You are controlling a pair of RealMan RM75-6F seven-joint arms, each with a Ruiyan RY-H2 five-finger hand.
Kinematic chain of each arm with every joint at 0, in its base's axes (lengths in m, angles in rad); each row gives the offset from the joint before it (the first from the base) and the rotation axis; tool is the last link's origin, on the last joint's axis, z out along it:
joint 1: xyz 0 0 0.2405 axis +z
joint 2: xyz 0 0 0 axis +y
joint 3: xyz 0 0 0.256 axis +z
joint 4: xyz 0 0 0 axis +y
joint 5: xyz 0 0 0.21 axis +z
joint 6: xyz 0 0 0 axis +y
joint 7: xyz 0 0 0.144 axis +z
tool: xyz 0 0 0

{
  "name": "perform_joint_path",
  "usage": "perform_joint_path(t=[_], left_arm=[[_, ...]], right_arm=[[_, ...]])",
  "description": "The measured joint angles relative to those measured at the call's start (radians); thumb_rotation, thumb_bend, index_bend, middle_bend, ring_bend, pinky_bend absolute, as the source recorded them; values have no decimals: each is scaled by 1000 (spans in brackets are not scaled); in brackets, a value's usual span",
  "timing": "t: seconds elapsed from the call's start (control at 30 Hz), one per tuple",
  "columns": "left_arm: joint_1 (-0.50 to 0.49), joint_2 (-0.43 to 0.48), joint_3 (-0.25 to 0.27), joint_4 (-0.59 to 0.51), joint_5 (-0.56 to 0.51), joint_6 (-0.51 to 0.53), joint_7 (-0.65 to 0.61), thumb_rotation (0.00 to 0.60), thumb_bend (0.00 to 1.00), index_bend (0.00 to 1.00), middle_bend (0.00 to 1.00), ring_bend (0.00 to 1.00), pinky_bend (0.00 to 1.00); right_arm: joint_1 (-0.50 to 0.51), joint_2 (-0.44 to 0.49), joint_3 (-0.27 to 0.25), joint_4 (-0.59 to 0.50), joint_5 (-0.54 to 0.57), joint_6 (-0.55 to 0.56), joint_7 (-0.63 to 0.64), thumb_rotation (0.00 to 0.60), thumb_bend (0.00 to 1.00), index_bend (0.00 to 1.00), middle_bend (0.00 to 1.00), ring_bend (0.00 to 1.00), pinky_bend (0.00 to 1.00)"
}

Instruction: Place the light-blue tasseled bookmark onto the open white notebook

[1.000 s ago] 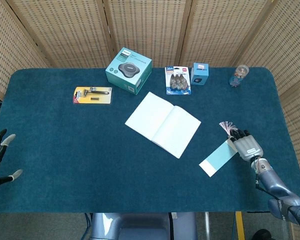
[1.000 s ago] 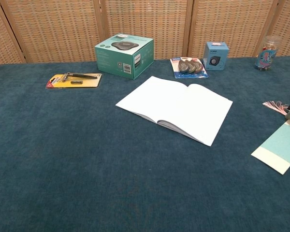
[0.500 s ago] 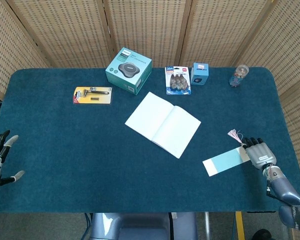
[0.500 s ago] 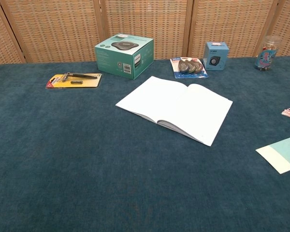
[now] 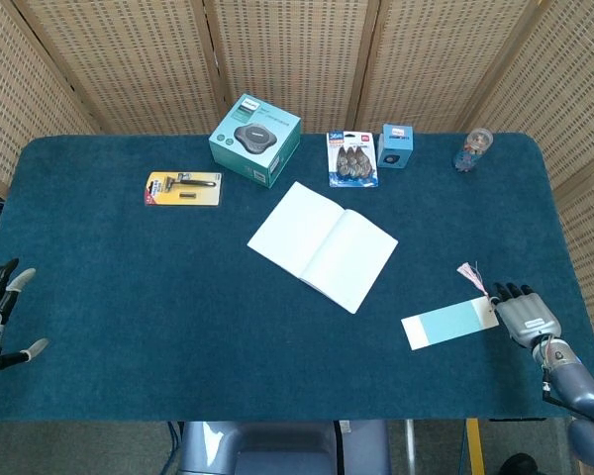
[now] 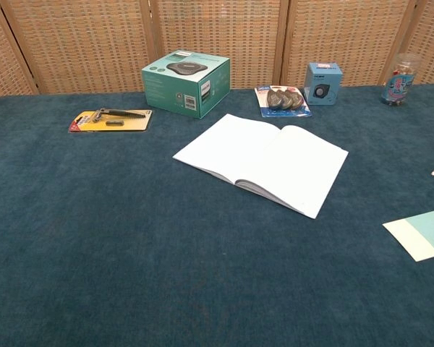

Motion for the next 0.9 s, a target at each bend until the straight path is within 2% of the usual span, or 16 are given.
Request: perform_joint_path(t=[0.03,0.07,0.1,0.13,0.3,0.47,0.53,0.7,0.9], left_arm=[[0,0,0,0,1,0,0,600,0,0,0,0,0],[0,-1,1,1,2,0,1,600,0,0,0,0,0],[0,-1,1,1,2,0,2,600,0,0,0,0,0],[-1,-1,1,1,2,-1,3,600,0,0,0,0,0],[-3,-3,3,1,3,-6,14,600,0,0,0,0,0],[-6,-6,1,1,-4,-13,24,600,0,0,0,0,0],[-8,-8,-1,0,-11,-18,30,600,0,0,0,0,0],[-14,-10,-4,-4,-22,-30,42,600,0,0,0,0,0],[-16,-11,-7,-5,-31,-36,47,600,0,0,0,0,0]], right_arm=[[-6,2,4,-4,-22,25,24,600,331,54,0,0,112],[-11,3,7,-6,-44,42,48,600,168,25,0,0,112],[-15,3,10,-6,-69,57,77,600,25,2,0,0,112],[-21,3,12,-4,-107,74,122,600,0,0,0,0,112],[-29,1,3,45,-327,148,334,600,0,0,0,0,112],[-16,-13,-42,154,-573,219,548,600,0,3,0,0,112],[-2,-25,-71,201,-647,237,615,600,0,38,0,0,112],[35,-59,-112,255,-718,256,693,600,0,178,0,0,112],[54,-93,-113,279,-730,271,696,600,0,219,0,0,112]])
